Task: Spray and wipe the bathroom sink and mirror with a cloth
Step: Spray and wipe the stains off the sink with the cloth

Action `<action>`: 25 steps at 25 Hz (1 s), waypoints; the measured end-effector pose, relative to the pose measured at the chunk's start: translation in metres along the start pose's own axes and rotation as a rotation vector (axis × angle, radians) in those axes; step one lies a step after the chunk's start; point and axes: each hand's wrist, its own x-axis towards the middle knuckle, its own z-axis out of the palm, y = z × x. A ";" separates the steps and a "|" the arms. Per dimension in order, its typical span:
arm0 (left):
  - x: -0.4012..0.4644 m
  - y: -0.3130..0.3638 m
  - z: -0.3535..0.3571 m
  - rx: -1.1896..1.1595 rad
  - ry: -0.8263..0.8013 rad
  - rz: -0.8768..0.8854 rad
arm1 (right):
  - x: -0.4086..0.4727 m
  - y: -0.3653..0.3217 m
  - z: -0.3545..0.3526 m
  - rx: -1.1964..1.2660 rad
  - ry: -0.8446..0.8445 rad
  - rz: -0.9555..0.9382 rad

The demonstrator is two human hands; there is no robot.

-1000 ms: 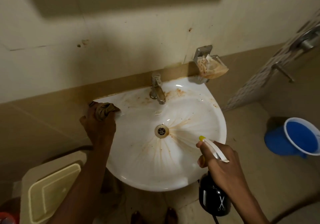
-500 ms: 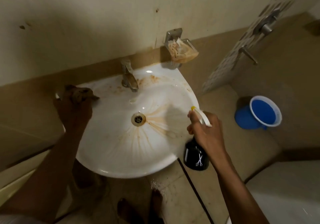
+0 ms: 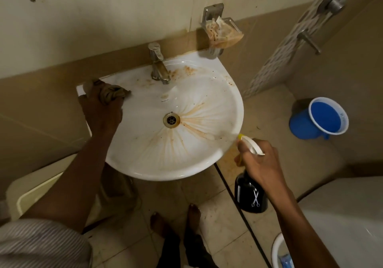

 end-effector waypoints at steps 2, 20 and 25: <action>-0.014 0.000 -0.007 -0.044 -0.034 0.016 | -0.008 0.005 0.006 -0.032 -0.013 -0.010; -0.063 0.014 -0.068 0.006 0.144 -0.107 | -0.071 -0.035 0.102 -0.079 -0.513 -0.243; -0.065 0.011 -0.072 0.000 0.159 -0.110 | -0.076 -0.048 0.111 -0.101 -0.458 -0.366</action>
